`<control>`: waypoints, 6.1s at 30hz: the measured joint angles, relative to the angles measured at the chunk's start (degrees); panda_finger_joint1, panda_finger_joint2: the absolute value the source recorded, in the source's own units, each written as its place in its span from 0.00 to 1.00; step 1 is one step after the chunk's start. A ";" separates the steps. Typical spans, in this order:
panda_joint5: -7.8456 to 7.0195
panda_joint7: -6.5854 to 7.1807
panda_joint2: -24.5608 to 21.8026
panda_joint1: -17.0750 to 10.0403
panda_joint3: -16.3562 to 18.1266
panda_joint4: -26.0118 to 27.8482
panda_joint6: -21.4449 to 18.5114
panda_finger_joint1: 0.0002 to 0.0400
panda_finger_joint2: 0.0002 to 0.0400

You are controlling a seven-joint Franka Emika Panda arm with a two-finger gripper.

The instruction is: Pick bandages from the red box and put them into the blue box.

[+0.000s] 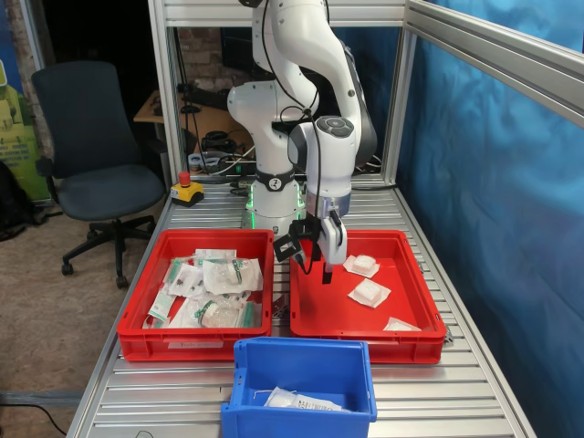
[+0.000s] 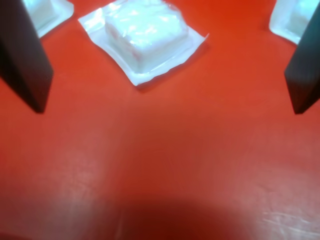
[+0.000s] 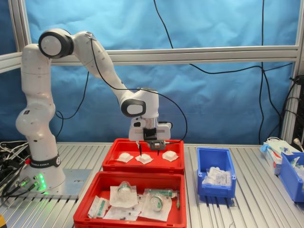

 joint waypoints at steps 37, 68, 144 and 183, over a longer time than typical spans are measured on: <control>0.00 0.00 9.19 7.18 0.73 1.32 5.77 1.00 1.00; 0.00 0.00 16.54 10.23 0.77 6.01 8.83 1.00 1.00; 0.00 0.00 14.94 11.56 0.75 0.97 14.29 0.60 0.60; 0.00 0.00 14.22 12.38 -2.12 0.35 14.26 0.20 0.20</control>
